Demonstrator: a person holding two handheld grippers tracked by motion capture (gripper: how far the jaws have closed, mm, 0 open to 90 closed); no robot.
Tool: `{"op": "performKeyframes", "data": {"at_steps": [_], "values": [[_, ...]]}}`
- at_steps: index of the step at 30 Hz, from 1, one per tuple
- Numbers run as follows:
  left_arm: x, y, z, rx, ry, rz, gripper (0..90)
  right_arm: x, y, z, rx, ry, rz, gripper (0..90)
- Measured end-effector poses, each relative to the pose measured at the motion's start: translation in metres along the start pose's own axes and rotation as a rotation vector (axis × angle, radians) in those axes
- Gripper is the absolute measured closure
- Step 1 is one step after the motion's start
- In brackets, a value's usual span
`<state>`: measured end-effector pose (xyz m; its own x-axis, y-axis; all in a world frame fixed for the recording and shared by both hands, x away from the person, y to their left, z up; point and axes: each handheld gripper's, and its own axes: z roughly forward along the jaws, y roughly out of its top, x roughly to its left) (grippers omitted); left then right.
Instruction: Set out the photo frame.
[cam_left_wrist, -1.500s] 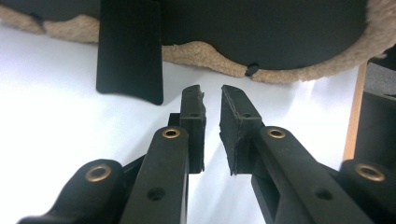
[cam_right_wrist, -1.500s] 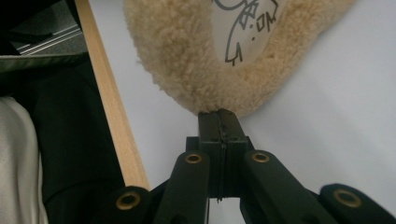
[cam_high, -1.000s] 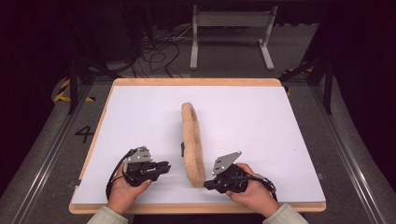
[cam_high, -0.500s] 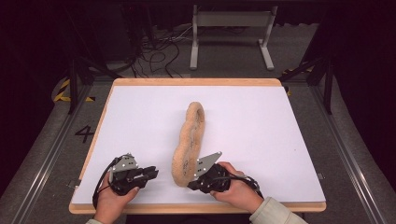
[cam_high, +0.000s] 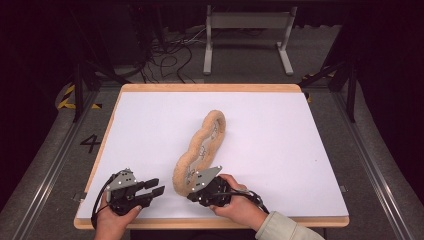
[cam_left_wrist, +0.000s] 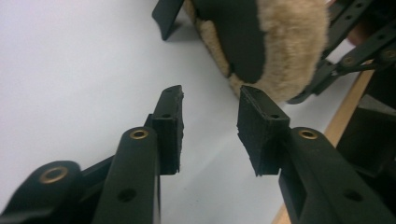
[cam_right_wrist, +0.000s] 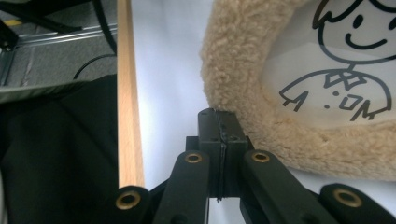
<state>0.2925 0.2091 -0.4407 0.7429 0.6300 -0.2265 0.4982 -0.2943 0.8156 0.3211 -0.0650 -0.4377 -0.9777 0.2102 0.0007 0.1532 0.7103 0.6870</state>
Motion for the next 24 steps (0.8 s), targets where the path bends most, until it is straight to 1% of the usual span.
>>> {"op": "performKeyframes", "data": {"at_steps": [1, 2, 3, 4, 5, 8, 9, 11, 12, 13, 14, 16, 17, 18, 19, 20, 21, 23, 24], "values": [[0.0, 0.001, 0.0, -0.008, 0.001, 0.019, 56.3, 0.001, 0.001, 0.002, -0.004, -0.011, 0.005, 90.0], [-0.003, 0.001, -0.001, -0.019, -0.018, 0.015, 54.3, 0.002, 0.003, 0.006, -0.014, -0.031, 0.0, 90.0], [-0.003, 0.001, -0.001, -0.019, -0.018, 0.015, 53.3, 0.002, 0.004, 0.007, -0.019, -0.037, 0.0, 90.0], [-0.004, 0.002, -0.001, -0.03, -0.027, 0.019, 52.5, 0.003, 0.004, 0.008, -0.02, -0.044, -0.001, 90.0], [-0.007, 0.004, -0.002, -0.036, -0.047, 0.015, 51.7, 0.004, 0.004, 0.01, -0.016, -0.045, -0.006, 89.3], [-0.013, 0.008, 0.0, -0.048, -0.054, 0.019, 48.9, 0.004, 0.003, 0.01, -0.006, -0.04, -0.016, 87.1], [-0.016, 0.011, 0.001, -0.057, -0.053, 0.014, 47.8, 0.005, 0.003, 0.009, -0.002, -0.041, -0.009, 86.9], [-0.019, 0.015, 0.004, -0.061, -0.065, -0.01, 42.7, 0.003, 0.001, 0.005, -0.003, -0.04, -0.006, 86.9], [-0.021, 0.017, 0.006, -0.063, -0.069, -0.028, 41.0, 0.002, 0.0, 0.002, -0.004, -0.039, -0.002, 86.9], [-0.021, 0.017, 0.006, -0.063, -0.069, -0.028, 40.1, 0.002, 0.0, 0.002, -0.004, -0.039, -0.002, 86.9], [-0.022, 0.019, 0.009, -0.07, -0.056, -0.03, 39.5, 0.0, -0.002, -0.003, -0.009, -0.049, 0.004, 87.0], [-0.026, 0.023, 0.018, -0.063, -0.03, -0.032, 38.9, -0.002, -0.004, -0.009, -0.019, -0.058, 0.014, 87.1], [-0.027, 0.024, 0.021, -0.062, -0.025, -0.028, 38.9, -0.004, -0.005, -0.012, -0.024, -0.064, 0.021, 87.2], [-0.028, 0.025, 0.023, -0.065, -0.016, -0.032, 38.6, -0.005, -0.006, -0.015, -0.03, -0.071, 0.028, 87.2], [-0.028, 0.025, 0.023, -0.065, -0.016, -0.032, 38.0, -0.007, -0.008, -0.018, -0.036, -0.078, 0.035, 87.3], [-0.03, 0.026, 0.026, -0.063, -0.011, -0.038, 38.0, -0.007, -0.008, -0.018, -0.036, -0.078, 0.035, 87.3], [-0.031, 0.028, 0.03, -0.055, 0.004, -0.043, 37.5, -0.008, -0.009, -0.021, -0.042, -0.084, 0.042, 87.3], [-0.031, 0.03, 0.035, -0.046, 0.034, -0.026, 36.9, -0.011, -0.011, -0.027, -0.052, -0.097, 0.057, 87.4], [-0.032, 0.03, 0.037, -0.039, 0.037, -0.024, 35.7, -0.014, -0.014, -0.033, -0.059, -0.111, 0.069, 87.3]]}}
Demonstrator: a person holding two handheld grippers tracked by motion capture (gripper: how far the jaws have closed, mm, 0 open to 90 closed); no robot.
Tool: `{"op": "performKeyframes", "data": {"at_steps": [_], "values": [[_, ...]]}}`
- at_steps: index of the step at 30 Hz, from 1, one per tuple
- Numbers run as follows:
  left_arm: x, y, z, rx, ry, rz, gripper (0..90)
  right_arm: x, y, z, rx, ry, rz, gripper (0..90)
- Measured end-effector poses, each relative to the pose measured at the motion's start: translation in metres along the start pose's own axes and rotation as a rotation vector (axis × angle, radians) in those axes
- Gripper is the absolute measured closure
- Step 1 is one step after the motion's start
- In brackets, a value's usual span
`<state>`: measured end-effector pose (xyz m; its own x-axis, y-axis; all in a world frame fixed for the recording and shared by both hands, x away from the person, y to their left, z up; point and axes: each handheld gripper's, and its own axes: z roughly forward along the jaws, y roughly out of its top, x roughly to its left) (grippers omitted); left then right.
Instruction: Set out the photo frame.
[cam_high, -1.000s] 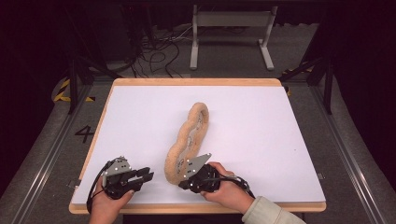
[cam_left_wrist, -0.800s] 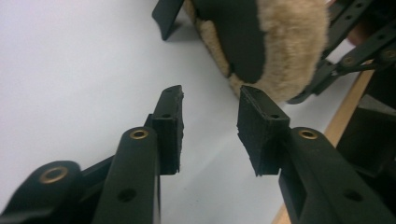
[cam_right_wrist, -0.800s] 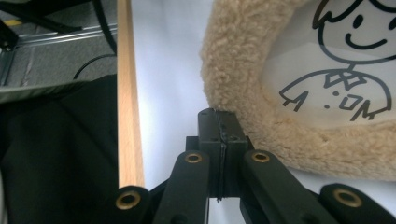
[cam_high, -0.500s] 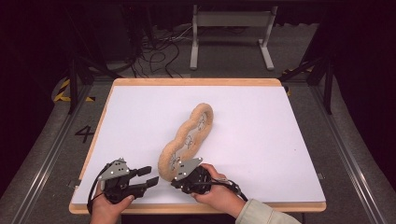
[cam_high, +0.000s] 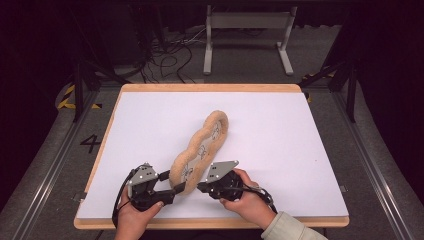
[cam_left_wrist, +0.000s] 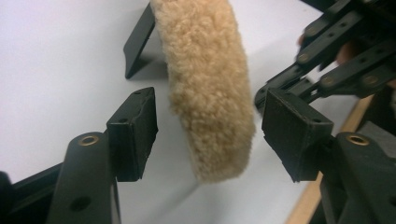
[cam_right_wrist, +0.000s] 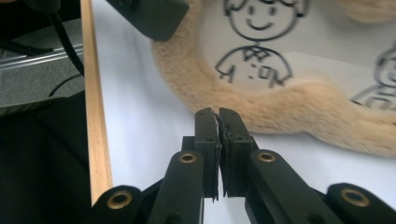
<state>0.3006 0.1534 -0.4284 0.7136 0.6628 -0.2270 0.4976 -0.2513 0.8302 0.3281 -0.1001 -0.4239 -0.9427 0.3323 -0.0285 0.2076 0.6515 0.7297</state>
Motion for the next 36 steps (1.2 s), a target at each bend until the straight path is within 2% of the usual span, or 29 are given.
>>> {"op": "performKeyframes", "data": {"at_steps": [3, 4, 6, 7, 11, 13, 14, 15, 20, 25, 26, 27, 28, 32, 34, 36], "values": [[0.002, 0.0, 0.005, 0.014, 0.011, 0.009, 37.8, -0.002, -0.002, -0.003, -0.001, -0.013, 0.01, 87.2], [0.002, 0.0, 0.007, 0.04, 0.001, -0.012, 43.1, -0.004, -0.004, -0.005, -0.003, -0.019, 0.017, 87.2], [0.003, -0.001, 0.007, 0.043, 0.009, -0.011, 46.8, -0.005, -0.004, -0.006, -0.004, -0.02, 0.021, 87.2], [0.003, -0.001, 0.007, 0.041, -0.002, -0.028, 46.8, -0.006, -0.005, -0.007, -0.005, -0.024, 0.023, 87.2], [0.0, 0.0, 0.007, 0.046, -0.016, -0.02, 61.5, -0.008, -0.006, -0.009, -0.009, -0.026, 0.031, 87.0], [0.002, 0.001, 0.005, 0.048, -0.003, -0.02, 62.9, -0.008, -0.006, -0.01, -0.009, -0.027, 0.035, 87.0], [0.004, 0.0, 0.003, 0.046, 0.001, -0.034, 64.0, -0.009, -0.006, -0.01, -0.01, -0.028, 0.035, 87.0], [0.006, 0.0, 0.002, 0.044, -0.005, -0.059, 65.3, -0.009, -0.006, -0.01, -0.012, -0.026, 0.036, 87.0], [0.01, -0.001, 0.001, 0.043, -0.015, -0.077, 66.7, -0.019, -0.004, -0.018, -0.032, -0.04, 0.059, 86.5], [0.015, -0.001, -0.002, 0.047, -0.032, -0.091, 67.3, -0.043, -0.001, -0.037, -0.088, -0.083, 0.127, 84.9], [0.017, -0.002, -0.002, 0.046, -0.033, -0.091, 67.3, -0.052, 0.0, -0.043, -0.1, -0.098, 0.15, 83.0], [0.017, -0.002, -0.002, 0.046, -0.033, -0.091, 67.3, -0.06, 0.002, -0.046, -0.095, -0.115, 0.164, 81.6], [0.018, -0.002, -0.002, 0.046, -0.037, -0.089, 67.3, -0.06, 0.002, -0.046, -0.095, -0.115, 0.164, 81.6], [0.024, -0.003, -0.004, 0.049, -0.056, -0.089, 67.2, -0.095, 0.01, -0.059, -0.065, -0.2, 0.194, 78.5], [0.026, -0.004, -0.005, 0.047, -0.066, -0.093, 67.2, -0.106, 0.01, -0.06, -0.052, -0.212, 0.221, 77.6], [0.028, -0.005, -0.005, 0.047, -0.07, -0.094, 67.2, -0.118, 0.01, -0.058, -0.036, -0.244, 0.234, 72.9]]}}
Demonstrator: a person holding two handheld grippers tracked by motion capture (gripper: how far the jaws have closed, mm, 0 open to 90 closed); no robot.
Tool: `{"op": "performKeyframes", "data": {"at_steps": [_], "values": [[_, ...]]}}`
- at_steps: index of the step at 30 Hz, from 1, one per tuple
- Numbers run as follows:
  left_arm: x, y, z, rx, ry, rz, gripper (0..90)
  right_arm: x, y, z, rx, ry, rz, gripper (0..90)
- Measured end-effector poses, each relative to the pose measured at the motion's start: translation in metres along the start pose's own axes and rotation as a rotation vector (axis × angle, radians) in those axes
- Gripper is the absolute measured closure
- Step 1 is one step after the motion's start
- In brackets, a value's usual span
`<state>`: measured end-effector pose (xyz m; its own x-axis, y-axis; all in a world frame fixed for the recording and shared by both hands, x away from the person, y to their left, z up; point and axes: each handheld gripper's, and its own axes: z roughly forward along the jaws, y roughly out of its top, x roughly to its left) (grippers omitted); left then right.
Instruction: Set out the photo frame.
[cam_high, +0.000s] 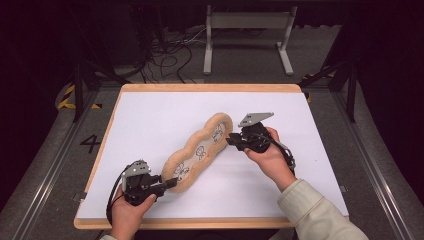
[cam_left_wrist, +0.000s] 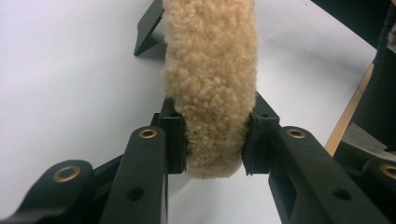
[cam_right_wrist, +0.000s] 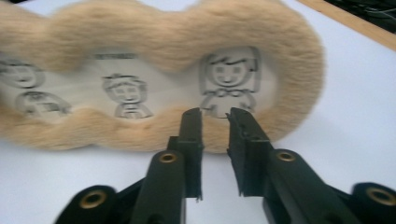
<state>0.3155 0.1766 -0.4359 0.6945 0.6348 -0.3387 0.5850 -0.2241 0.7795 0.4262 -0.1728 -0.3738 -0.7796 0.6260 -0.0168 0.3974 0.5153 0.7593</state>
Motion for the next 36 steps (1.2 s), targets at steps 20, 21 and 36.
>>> {"op": "performKeyframes", "data": {"at_steps": [20, 21, 36], "values": [[0.005, 0.0, -0.001, 0.015, -0.022, 0.008, 67.1, -0.052, 0.021, 0.041, 0.042, -0.051, 0.008, 53.2], [0.003, 0.0, 0.0, 0.018, -0.023, 0.008, 67.2, -0.052, 0.021, 0.044, 0.038, -0.053, -0.001, 52.5], [0.0, 0.002, 0.0, 0.024, -0.004, 0.027, 67.3, -0.061, 0.021, 0.052, 0.035, -0.019, -0.041, 69.8]]}}
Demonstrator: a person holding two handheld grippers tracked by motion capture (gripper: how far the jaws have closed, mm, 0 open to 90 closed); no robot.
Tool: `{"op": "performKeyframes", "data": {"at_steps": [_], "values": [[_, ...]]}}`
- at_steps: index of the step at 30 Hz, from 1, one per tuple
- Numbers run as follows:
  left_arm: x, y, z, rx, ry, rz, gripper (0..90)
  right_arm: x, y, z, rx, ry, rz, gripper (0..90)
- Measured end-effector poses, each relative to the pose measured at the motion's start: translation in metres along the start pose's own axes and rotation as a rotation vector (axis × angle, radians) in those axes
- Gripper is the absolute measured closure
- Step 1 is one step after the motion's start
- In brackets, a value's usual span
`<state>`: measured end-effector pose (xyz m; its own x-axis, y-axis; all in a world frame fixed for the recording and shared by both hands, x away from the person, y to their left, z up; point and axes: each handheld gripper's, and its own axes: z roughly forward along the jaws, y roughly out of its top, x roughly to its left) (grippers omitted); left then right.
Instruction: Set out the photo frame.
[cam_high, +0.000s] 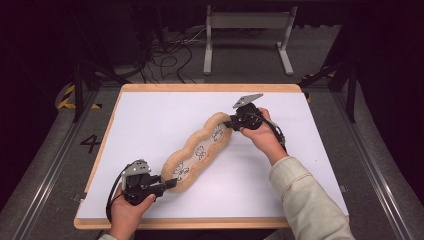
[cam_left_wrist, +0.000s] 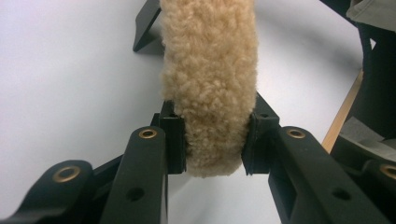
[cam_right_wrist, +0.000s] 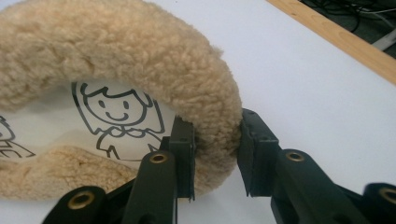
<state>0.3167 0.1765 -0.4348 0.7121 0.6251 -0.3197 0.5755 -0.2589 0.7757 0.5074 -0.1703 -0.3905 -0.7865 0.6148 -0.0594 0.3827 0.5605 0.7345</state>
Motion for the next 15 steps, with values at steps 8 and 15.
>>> {"op": "performKeyframes", "data": {"at_steps": [8, 15], "values": [[-0.003, 0.005, -0.006, -0.008, 0.076, 0.045, 67.7, 0.012, -0.002, -0.018, 0.03, -0.057, -0.027, 70.9], [-0.006, 0.016, -0.004, -0.027, 0.105, 0.106, 67.3, 0.019, -0.018, -0.047, 0.04, -0.109, 0.027, 70.9]]}}
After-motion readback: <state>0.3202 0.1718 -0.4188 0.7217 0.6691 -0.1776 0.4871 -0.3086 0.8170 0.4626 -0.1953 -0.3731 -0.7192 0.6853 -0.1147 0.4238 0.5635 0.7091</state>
